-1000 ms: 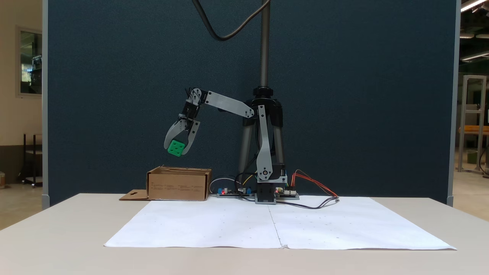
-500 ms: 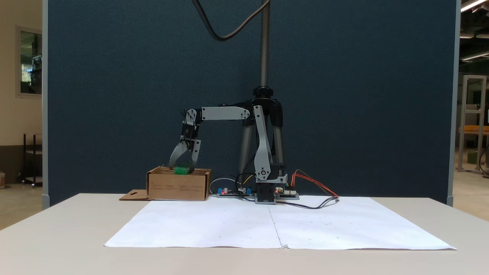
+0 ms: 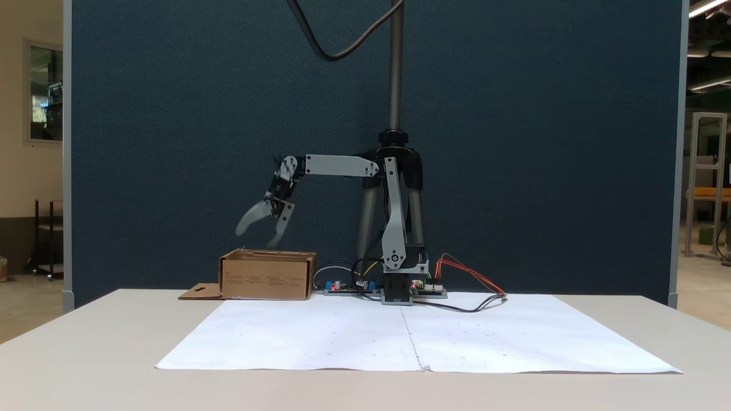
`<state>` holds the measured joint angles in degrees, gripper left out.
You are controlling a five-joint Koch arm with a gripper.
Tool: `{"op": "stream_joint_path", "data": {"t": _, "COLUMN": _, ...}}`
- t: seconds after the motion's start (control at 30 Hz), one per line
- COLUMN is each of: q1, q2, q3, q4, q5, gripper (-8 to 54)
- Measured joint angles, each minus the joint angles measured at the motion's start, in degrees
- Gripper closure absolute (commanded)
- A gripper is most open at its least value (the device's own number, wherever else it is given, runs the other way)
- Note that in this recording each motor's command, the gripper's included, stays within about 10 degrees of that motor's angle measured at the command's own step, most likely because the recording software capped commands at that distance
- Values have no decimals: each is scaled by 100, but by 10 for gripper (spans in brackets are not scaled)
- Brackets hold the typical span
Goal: Grasp a green dice and put it in the bin.
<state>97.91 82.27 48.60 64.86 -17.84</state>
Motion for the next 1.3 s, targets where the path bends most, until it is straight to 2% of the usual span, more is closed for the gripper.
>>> {"op": "stream_joint_path", "data": {"t": 0.13, "q1": -747, "q2": 167, "q3": -413, "q4": -18, "q5": 563, "gripper": 43}}
{"op": "stream_joint_path", "data": {"t": 0.3, "q1": -1951, "q2": 475, "q3": -413, "q4": -18, "q5": 800, "gripper": 14}}
{"op": "stream_joint_path", "data": {"t": 0.73, "q1": -5177, "q2": 1151, "q3": -413, "q4": -9, "q5": 1327, "gripper": 13}}
{"op": "stream_joint_path", "data": {"t": 0.93, "q1": -6873, "q2": 1151, "q3": -413, "q4": -9, "q5": 1362, "gripper": 15}}
{"op": "stream_joint_path", "data": {"t": 1.3, "q1": -8543, "q2": 598, "q3": -396, "q4": -554, "q5": 1362, "gripper": 17}}
